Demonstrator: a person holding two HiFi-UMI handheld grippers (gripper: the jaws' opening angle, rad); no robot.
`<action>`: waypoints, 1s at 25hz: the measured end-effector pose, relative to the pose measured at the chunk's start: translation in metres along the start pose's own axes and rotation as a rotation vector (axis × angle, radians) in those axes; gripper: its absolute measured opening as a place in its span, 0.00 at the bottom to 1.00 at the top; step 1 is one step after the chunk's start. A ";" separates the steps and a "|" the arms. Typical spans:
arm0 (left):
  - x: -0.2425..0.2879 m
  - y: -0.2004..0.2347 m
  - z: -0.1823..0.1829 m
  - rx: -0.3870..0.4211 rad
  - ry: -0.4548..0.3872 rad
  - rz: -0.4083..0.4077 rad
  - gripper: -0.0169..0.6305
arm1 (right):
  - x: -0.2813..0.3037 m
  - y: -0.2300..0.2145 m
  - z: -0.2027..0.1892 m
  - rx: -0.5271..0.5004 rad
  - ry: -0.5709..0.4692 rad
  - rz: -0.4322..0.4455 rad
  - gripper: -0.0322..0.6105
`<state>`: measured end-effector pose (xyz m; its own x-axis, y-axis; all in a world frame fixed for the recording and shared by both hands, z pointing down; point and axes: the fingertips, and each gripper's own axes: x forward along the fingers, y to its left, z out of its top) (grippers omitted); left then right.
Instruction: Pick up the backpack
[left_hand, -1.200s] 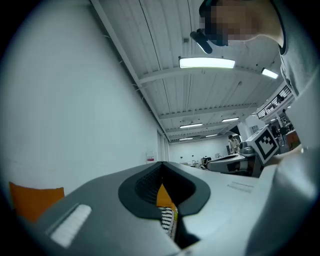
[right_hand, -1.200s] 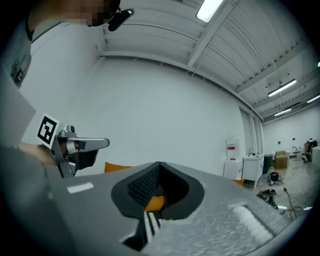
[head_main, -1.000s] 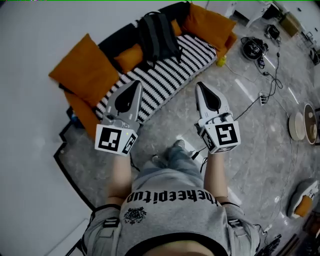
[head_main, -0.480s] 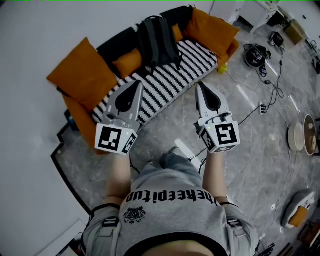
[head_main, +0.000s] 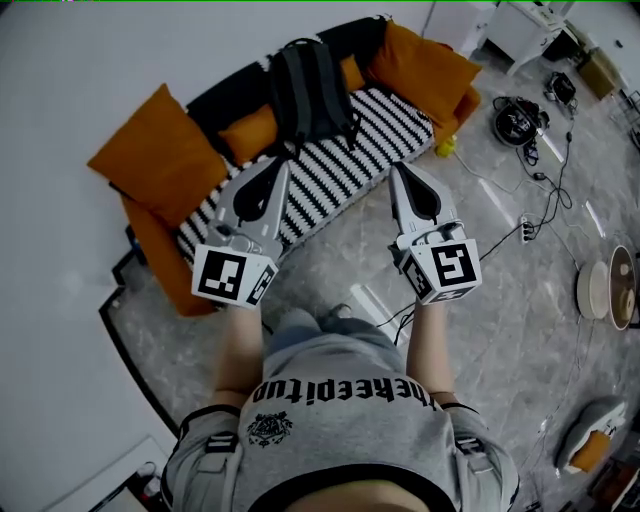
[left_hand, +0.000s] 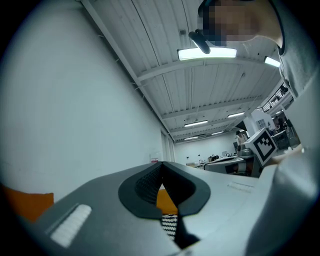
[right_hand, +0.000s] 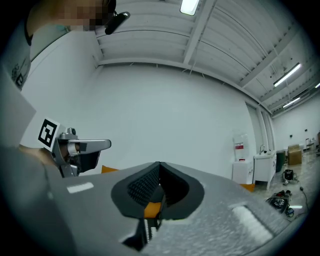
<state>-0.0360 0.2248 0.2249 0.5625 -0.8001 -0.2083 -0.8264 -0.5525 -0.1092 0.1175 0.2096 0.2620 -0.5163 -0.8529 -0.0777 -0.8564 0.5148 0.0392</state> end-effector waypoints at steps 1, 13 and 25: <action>0.003 -0.002 -0.001 0.003 0.003 -0.001 0.05 | 0.000 -0.005 -0.002 0.005 -0.001 -0.001 0.05; 0.033 -0.008 -0.009 0.013 0.024 -0.021 0.05 | 0.009 -0.032 -0.010 0.044 -0.003 -0.002 0.05; 0.085 0.025 -0.025 0.001 0.017 -0.038 0.05 | 0.056 -0.066 -0.012 0.044 -0.006 -0.031 0.05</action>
<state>-0.0080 0.1376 0.2285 0.5941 -0.7822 -0.1874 -0.8042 -0.5825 -0.1181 0.1448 0.1271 0.2674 -0.4890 -0.8682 -0.0842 -0.8710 0.4913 -0.0070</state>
